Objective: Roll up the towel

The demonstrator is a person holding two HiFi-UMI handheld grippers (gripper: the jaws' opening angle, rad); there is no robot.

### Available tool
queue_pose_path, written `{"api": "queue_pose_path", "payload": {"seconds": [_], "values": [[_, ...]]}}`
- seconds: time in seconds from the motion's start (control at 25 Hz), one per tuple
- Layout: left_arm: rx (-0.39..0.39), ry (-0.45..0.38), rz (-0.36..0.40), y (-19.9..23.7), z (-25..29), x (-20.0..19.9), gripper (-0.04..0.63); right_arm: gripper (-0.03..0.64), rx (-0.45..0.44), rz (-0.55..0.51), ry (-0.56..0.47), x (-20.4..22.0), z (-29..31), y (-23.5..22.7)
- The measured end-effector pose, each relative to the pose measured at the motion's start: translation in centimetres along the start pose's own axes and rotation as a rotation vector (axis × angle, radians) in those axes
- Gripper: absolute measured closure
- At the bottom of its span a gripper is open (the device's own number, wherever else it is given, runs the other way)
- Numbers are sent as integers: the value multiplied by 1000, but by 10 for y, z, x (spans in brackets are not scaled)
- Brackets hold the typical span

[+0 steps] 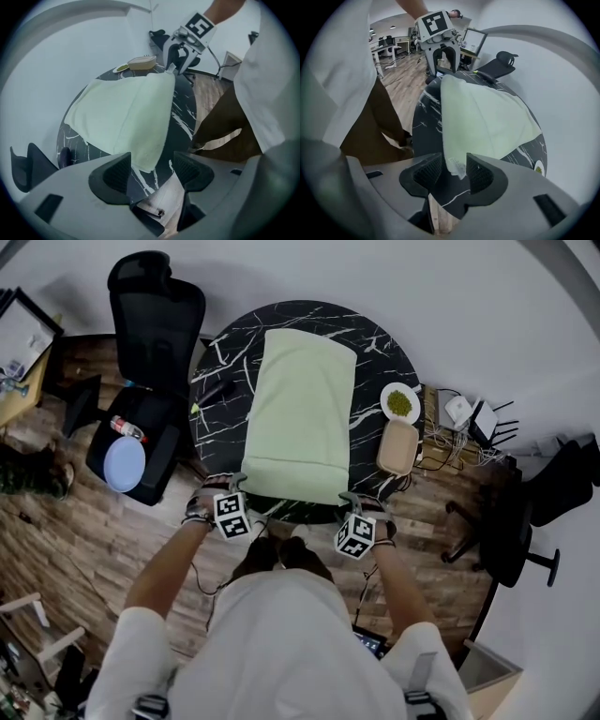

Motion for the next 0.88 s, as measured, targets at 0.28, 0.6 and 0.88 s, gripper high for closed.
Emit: {"api": "queue_pose_path", "payload": {"seconds": [0.28,0.6,0.88], "values": [[23,26,-22,-7,15,1,320,477,-15,-13,31,4,6,3],[11,74,2,0,27,5,448,465,-27,-27,23,-1,3,13],[28,93,-35,2,30,8,384,483,-68,16,88,14,28,4]]}}
Point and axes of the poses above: the fingertips, and each gripper's own axes: z forward along the fingers, y to its left, x out of its underside, the point moved 6 cm from there along -z, backward along the fingers, and after that the axes turned 6 degrees about -x, right-handed, at the moved point
